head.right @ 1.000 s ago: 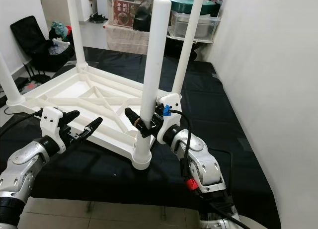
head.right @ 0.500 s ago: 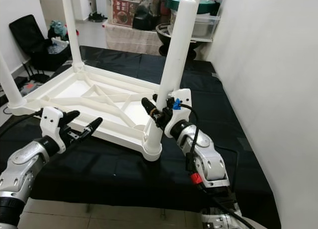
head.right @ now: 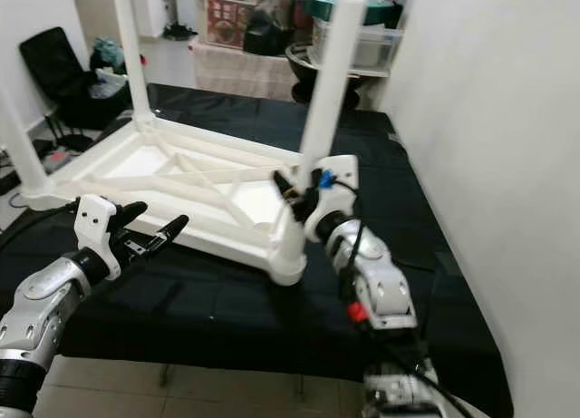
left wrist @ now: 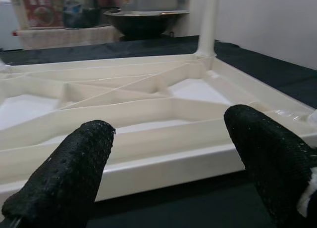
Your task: Building children table
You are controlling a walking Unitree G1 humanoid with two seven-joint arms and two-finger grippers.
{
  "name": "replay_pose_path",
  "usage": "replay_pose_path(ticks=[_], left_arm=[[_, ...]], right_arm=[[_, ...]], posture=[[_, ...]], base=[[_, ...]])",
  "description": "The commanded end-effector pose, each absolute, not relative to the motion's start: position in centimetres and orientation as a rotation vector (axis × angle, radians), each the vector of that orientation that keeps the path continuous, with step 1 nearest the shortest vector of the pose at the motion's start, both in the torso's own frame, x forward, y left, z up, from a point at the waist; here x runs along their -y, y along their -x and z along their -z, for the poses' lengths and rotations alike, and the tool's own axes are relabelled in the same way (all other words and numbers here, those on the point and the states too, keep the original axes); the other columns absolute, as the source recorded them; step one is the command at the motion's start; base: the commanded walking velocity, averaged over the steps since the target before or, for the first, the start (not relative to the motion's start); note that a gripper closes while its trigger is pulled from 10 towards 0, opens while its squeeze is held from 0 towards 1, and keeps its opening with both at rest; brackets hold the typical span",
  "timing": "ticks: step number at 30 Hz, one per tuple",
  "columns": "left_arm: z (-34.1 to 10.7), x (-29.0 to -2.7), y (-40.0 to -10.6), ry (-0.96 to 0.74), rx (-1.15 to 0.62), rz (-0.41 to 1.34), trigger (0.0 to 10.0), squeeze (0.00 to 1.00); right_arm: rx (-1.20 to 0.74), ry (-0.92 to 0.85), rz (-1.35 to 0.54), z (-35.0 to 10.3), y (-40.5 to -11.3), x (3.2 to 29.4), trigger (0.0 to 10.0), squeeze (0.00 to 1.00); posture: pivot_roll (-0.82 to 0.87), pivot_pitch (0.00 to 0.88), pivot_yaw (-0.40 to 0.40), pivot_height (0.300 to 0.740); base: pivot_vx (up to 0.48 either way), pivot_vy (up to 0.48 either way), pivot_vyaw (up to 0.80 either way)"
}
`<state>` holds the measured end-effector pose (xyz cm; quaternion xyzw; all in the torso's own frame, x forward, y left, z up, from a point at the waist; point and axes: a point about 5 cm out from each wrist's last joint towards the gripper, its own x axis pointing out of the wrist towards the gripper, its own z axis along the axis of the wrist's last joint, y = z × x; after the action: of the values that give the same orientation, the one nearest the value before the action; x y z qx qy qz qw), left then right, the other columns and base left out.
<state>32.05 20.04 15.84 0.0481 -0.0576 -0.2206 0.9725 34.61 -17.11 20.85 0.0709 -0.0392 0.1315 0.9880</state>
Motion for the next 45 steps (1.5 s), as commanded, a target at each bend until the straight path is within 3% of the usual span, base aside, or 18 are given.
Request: replay_pose_path(ticks=[1,10,13,15,17,19,20,21,22,23,24,28,29,33,35,36,40,45], left_arm=[[-15.4,-20.0,-32.0,-0.112,0.098,0.454,10.0,0.36],[-15.3,-19.9,-32.0,-0.115,0.09,0.461,10.0,0.36],[-15.3,-19.9,-32.0,-0.115,0.088,0.463,10.0,0.36],[-15.3,-19.9,-32.1,-0.114,0.087,0.463,10.0,0.36],[-15.3,-19.9,-32.1,-0.114,0.087,0.463,10.0,0.36],[-15.3,-19.7,-32.1,-0.113,0.086,0.466,10.0,0.36],[-15.2,-19.6,-32.1,-0.114,0.085,0.468,10.0,0.36],[-15.2,-19.6,-32.1,-0.115,0.084,0.469,10.0,0.36],[-15.2,-19.6,-32.2,-0.118,0.083,0.47,10.0,0.36],[-15.2,-19.6,-32.2,-0.118,0.083,0.47,10.0,0.36],[-15.3,-19.7,-32.2,-0.121,0.083,0.468,10.0,0.36],[-15.5,-20.0,-32.3,-0.125,0.085,0.461,10.0,0.35],[-15.5,-20.0,-32.3,-0.126,0.086,0.459,10.0,0.35],[-15.4,-20.1,-32.3,-0.128,0.087,0.456,10.0,0.35],[-15.4,-20.2,-32.2,-0.127,0.086,0.453,10.0,0.35],[-15.3,-20.2,-32.2,-0.124,0.086,0.451,10.0,0.35],[-15.2,-19.9,-32.2,-0.12,0.089,0.455,10.0,0.35],[-15.3,-19.8,-32.3,-0.119,0.091,0.456,10.0,0.35]], right_arm=[[0.099,-0.192,-0.187,-20.8,-34.4,19.1,0.0,0.0],[0.128,-0.128,-0.045,-21.1,-32.9,25.0,0.0,0.0],[0.062,-0.088,0.192,-20.5,-32.6,28.7,0.0,0.0],[-0.075,-0.073,0.57,-19.1,-31.7,32.7,0.0,0.0],[-0.075,-0.073,0.57,-19.1,-31.7,32.7,0.0,0.0],[-0.129,-0.099,0.813,-17.8,-30.2,33.3,0.0,0.0],[-0.14,-0.129,0.833,-17.2,-30.0,31.9,1.3,0.0],[-0.148,-0.15,0.841,-16.9,-29.9,30.8,1.3,0.0],[-0.162,-0.17,0.806,-16.6,-30.1,29.1,4.5,0.0],[-0.162,-0.17,0.806,-16.6,-30.1,29.1,4.5,0.0],[-0.165,-0.183,0.719,-16.5,-30.7,26.8,10.0,0.0],[-0.113,-0.191,0.572,-16.9,-31.5,23.7,10.0,0.0],[-0.098,-0.201,0.563,-17.1,-31.7,23.7,10.0,1.0],[-0.047,-0.226,0.553,-18.0,-32.0,24.3,10.0,1.0],[0.013,-0.274,0.403,-19.9,-32.6,23.9,10.0,1.0],[0.107,-0.287,0.199,-21.9,-32.5,22.9,10.0,0.0],[0.138,-0.255,-0.074,-21.5,-31.5,22.4,10.0,0.0],[0.14,-0.245,-0.132,-21.3,-31.2,22.3,10.0,0.0]], posture=[[0.08,0.0,-0.111,0.74],[0.07,0.0,-0.098,0.74],[0.06,0.0,-0.096,0.74],[0.06,0.0,-0.094,0.74],[0.06,0.0,-0.094,0.74],[0.06,0.0,-0.089,0.74],[0.06,0.0,-0.087,0.74],[0.06,0.0,-0.087,0.74],[0.07,0.0,-0.088,0.74],[0.07,0.0,-0.088,0.74],[0.07,0.0,-0.088,0.74],[0.07,0.0,-0.092,0.74],[0.08,0.0,-0.1,0.74],[0.08,0.0,-0.1,0.74],[0.07,0.0,-0.101,0.74],[0.07,0.0,-0.1,0.74],[0.07,0.0,-0.101,0.74],[0.07,0.0,-0.101,0.74]], base=[[0.0,0.0,0.0],[0.0,0.0,0.0],[0.0,0.0,0.0],[0.0,0.0,0.0],[0.0,0.0,0.0],[0.0,0.0,0.0],[0.0,0.0,0.0],[0.0,0.0,0.0],[0.0,0.0,0.0],[0.0,0.0,0.0],[0.0,0.0,0.0],[0.0,0.0,0.0],[0.0,0.0,0.0],[0.0,0.0,0.0],[0.0,0.0,0.0],[0.0,0.0,0.0],[0.0,0.0,0.0],[0.0,0.0,0.0]])
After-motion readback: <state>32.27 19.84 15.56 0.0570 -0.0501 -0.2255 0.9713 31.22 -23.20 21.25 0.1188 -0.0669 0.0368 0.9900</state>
